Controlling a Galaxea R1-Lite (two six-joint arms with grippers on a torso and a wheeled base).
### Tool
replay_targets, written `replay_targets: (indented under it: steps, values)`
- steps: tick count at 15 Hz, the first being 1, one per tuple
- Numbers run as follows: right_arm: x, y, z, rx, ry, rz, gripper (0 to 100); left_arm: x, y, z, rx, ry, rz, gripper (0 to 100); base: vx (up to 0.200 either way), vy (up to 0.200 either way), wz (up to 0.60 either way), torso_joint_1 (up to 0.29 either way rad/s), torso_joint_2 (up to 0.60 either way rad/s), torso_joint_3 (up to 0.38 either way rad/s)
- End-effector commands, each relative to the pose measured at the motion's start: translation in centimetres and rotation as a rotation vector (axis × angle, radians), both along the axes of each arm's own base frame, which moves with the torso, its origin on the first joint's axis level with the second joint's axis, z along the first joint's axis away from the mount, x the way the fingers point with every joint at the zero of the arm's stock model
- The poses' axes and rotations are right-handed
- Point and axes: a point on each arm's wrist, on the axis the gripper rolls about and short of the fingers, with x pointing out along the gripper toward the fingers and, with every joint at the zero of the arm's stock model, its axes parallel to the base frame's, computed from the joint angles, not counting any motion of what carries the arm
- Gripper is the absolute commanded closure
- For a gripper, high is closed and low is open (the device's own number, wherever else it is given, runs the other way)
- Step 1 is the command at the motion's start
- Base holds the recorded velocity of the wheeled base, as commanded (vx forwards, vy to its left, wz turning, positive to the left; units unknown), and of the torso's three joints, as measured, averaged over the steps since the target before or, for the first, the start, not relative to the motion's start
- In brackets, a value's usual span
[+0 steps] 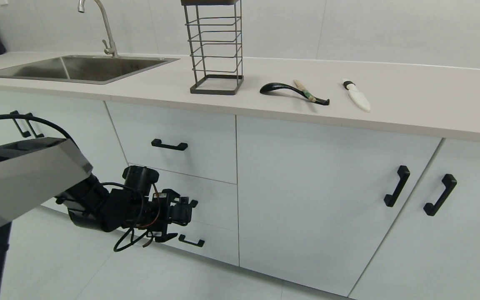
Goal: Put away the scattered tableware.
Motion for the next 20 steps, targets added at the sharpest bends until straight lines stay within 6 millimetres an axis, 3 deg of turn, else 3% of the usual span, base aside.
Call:
replay_targets:
  steps: [1, 6, 12, 15, 20]
  values:
    - [0.0, 0.0, 0.0, 0.000, 0.002, 0.001, 100, 0.8, 0.0, -1.1, -0.006, -0.003, 0.011, 0, 0.000, 0.000, 0.00, 0.000, 0.00, 0.000]
    - [0.0, 0.0, 0.0, 0.000, 0.002, 0.001, 100, 2.4, -0.4, -3.7, -0.041, -0.042, 0.048, 0, 0.000, 0.000, 0.00, 0.000, 0.00, 0.000]
    - [0.0, 0.0, 0.0, 0.000, 0.001, 0.001, 100, 3.7, -0.6, -4.2, -0.045, -0.057, 0.051, 0, 0.000, 0.000, 0.00, 0.000, 0.00, 0.000]
    - [0.0, 0.0, 0.0, 0.000, 0.002, 0.001, 100, 3.8, -0.6, -5.5, -0.040, -0.030, 0.053, 0, 0.000, 0.000, 0.00, 0.000, 0.00, 0.000]
    - [0.0, 0.0, 0.0, 0.000, 0.002, 0.001, 100, 3.2, -0.8, -5.8, -0.032, 0.005, 0.045, 0, 0.000, 0.000, 0.00, 0.000, 0.00, 0.000]
